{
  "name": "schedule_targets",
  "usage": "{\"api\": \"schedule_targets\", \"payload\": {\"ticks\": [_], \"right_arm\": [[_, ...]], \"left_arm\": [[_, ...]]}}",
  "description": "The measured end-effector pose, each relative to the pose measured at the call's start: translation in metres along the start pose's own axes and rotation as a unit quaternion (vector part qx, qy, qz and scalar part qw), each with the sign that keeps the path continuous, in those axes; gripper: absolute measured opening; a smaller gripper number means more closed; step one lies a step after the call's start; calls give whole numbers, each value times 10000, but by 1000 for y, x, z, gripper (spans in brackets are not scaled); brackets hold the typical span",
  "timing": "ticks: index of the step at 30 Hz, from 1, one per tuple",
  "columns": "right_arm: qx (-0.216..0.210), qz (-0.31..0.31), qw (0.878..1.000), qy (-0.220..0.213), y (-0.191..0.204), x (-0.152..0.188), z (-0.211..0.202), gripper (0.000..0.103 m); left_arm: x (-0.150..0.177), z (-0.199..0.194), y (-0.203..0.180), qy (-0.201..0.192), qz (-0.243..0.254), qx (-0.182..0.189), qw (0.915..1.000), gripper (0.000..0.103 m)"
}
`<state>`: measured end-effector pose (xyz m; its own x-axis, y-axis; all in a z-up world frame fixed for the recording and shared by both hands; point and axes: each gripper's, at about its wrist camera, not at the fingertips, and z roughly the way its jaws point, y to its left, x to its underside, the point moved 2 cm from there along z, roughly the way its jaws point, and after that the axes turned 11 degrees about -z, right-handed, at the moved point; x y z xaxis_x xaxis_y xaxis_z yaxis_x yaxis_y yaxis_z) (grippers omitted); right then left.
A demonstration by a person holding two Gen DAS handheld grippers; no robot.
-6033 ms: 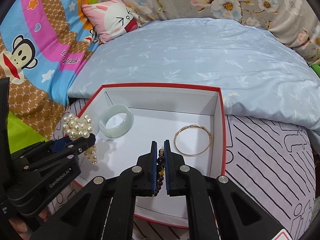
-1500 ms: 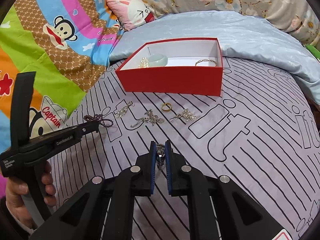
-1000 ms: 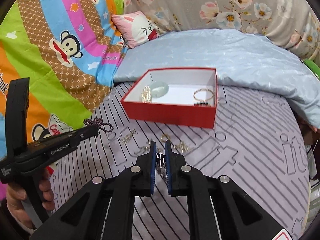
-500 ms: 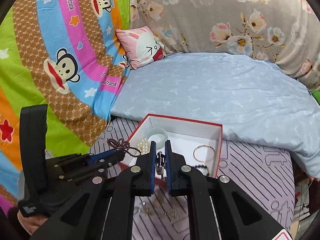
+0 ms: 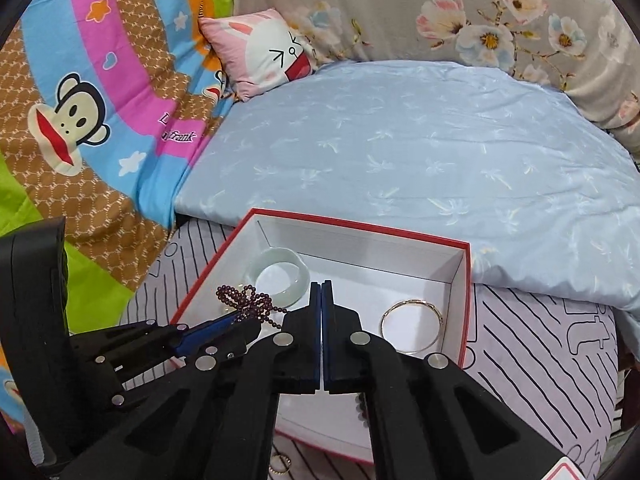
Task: Organize jewelry
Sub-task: 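Carry the garnet strand and watch into the red box and release, then withdraw both tools from the box and move over the chains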
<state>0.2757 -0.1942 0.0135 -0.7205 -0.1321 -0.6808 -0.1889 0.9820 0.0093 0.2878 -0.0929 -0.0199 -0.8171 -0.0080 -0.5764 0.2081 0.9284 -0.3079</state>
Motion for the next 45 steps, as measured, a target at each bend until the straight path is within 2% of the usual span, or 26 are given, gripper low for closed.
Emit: {"api": "schedule_targets", "payload": {"ticks": [3, 6, 7, 10, 17, 20, 28, 38, 45], "right_arm": [[102, -18, 9999, 50, -5, 2, 9, 0], [193, -44, 9998, 77, -8, 7, 10, 0], [248, -49, 9997, 65, -9, 9, 8, 0], [282, -5, 9996, 14, -11, 15, 3, 1], [371, 34, 9992, -122, -11, 38, -27, 10], [478, 41, 9987, -154, -10, 57, -44, 20], [490, 308, 9983, -57, -4, 115, -78, 24], [369, 430, 9981, 251, 27, 175, -93, 25], [195, 543, 9973, 448, 41, 200, -91, 27]], "left_arm": [[1, 11, 0, 59, 29, -32, 10000, 8], [2, 14, 1, 33, 30, -39, 10000, 13], [1, 13, 2, -30, 26, -86, 10000, 17], [-1, 11, 6, -132, -29, -239, 9996, 49], [5, -15, 14, -390, -88, -340, 9986, 50], [11, -30, 18, -498, -95, -403, 9979, 50], [50, -69, 46, -589, -249, -658, 9958, 56], [114, -90, 76, -237, -528, -706, 9958, 56], [146, -72, 86, 137, -541, -774, 9954, 56]]}}
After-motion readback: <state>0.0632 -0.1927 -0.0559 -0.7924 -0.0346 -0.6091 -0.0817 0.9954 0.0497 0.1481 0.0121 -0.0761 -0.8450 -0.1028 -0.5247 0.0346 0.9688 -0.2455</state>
